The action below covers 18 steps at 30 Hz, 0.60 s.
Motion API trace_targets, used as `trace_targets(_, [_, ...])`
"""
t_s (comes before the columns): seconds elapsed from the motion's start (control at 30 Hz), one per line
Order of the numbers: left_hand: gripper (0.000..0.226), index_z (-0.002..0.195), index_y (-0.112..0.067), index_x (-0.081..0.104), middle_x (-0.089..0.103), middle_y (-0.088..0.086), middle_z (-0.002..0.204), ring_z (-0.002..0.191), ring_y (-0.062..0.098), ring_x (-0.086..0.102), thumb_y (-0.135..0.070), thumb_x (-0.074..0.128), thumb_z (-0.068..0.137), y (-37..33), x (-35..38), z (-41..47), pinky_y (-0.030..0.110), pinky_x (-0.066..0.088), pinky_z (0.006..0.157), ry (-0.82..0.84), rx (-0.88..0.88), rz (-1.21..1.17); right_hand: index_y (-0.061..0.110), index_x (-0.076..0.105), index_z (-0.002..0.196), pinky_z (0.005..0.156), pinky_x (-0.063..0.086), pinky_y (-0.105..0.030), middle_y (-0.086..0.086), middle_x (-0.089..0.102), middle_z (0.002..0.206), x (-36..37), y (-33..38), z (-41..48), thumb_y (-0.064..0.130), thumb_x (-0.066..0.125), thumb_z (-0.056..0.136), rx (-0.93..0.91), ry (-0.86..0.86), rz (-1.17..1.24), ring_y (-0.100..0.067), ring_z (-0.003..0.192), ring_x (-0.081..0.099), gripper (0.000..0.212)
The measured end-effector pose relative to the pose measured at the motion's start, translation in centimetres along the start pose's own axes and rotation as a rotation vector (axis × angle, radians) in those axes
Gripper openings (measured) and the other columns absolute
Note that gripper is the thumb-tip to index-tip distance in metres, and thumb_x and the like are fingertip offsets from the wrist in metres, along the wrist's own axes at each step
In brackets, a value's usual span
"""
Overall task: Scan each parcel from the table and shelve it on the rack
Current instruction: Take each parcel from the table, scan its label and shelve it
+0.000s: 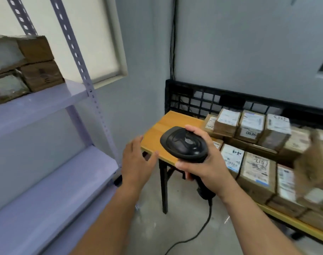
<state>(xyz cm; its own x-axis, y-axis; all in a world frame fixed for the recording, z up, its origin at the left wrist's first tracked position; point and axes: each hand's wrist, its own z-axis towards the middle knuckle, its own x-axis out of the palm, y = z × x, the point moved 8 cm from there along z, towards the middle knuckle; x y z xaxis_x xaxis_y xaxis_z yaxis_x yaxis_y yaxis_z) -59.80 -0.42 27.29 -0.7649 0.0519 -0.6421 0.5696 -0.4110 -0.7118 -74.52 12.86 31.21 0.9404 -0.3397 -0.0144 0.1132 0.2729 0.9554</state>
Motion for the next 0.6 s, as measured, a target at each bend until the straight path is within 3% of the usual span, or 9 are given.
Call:
trace_targets(0.13, [0.064,0.143,-0.016,0.039,0.041,0.006,0.141,0.131,0.022,0.033,-0.033,0.068,0.088,-2.7,5.1,0.1,0.031,0.031,0.102,0.134,0.042,-0.022,0.044,0.052,0.130,0.051,0.055,-0.041,-0.005,0.061,0.122,-5.0,-0.9,-1.3,0.005,0.084,0.065,0.039,-0.130,-0.016,-0.029,0.064,0.065,0.082])
trace_targets(0.3, [0.066,0.145,-0.018,0.036,0.039,0.005,0.142,0.132,0.021,0.033,-0.036,0.066,0.089,-5.2,9.8,1.3,0.030,0.032,0.099,0.234,0.088,-0.029,0.036,0.050,0.133,0.048,0.053,-0.033,-0.010,0.062,0.117,-9.2,-1.5,-2.1,-0.009,0.081,0.070,0.073,-0.254,-0.046,-0.015,0.058,0.064,0.082])
trace_targets(0.43, [0.066,0.145,-0.020,0.033,0.038,0.004,0.145,0.135,0.021,0.031,-0.039,0.062,0.090,-7.7,13.7,3.0,0.032,0.031,0.105,0.299,0.133,-0.041,0.038,0.051,0.132,0.047,0.055,-0.036,0.002,0.063,0.118,-12.9,-1.9,-1.9,-0.003,0.084,0.068,0.075,-0.351,-0.111,-0.024,0.053,0.063,0.083])
trace_targets(0.6, [0.068,0.150,-0.022,0.026,0.033,0.002,0.149,0.136,0.018,0.030,-0.042,0.057,0.093,-11.1,18.3,6.3,0.034,0.031,0.107,0.379,0.164,-0.090,0.037,0.050,0.133,0.047,0.055,-0.033,-0.001,0.061,0.122,-16.9,-2.6,-0.2,0.001,0.084,0.066,0.118,-0.440,-0.129,-0.016,0.064,0.068,0.082])
